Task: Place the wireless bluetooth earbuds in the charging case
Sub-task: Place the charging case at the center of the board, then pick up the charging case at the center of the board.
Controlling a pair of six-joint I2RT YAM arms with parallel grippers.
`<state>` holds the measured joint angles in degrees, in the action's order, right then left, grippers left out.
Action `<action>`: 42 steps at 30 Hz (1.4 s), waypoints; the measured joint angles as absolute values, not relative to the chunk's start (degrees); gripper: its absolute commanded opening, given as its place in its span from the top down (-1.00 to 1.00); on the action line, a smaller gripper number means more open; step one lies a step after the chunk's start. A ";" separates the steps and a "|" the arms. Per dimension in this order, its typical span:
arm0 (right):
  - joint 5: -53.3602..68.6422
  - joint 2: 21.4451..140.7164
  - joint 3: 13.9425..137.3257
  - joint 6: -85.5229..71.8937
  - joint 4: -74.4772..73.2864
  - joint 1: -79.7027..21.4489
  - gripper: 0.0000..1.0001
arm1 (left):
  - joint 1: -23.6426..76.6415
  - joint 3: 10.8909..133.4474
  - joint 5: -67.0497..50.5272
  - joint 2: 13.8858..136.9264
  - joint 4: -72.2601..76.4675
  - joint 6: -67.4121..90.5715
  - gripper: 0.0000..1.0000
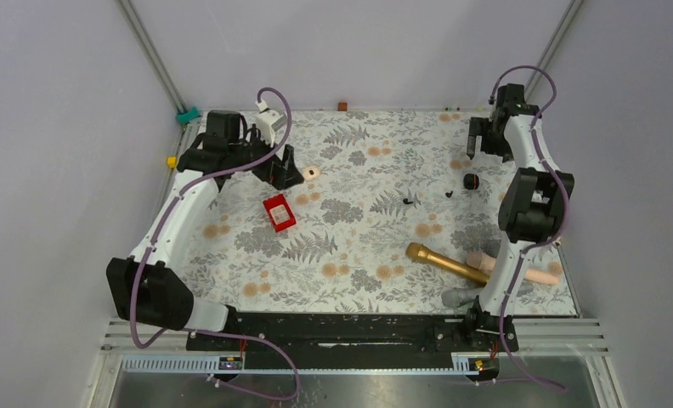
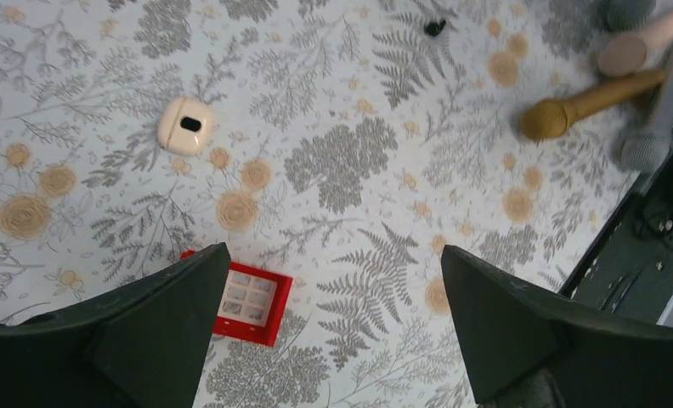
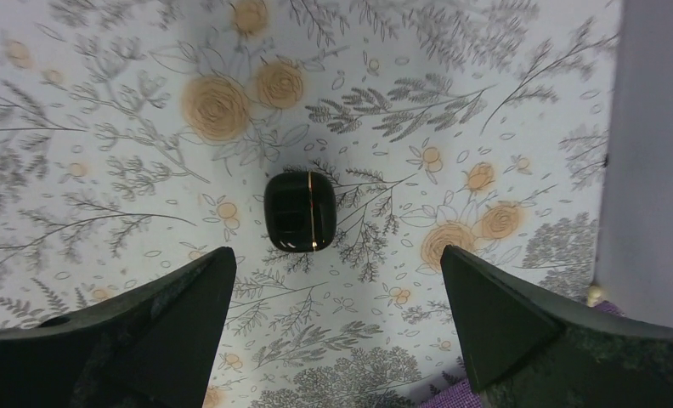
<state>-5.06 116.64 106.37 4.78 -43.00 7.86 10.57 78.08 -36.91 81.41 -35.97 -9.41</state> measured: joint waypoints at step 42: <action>-3.92 146.93 138.63 1.67 -71.92 7.33 -0.70 | 10.55 65.84 -40.99 70.70 -41.91 -19.38 -0.97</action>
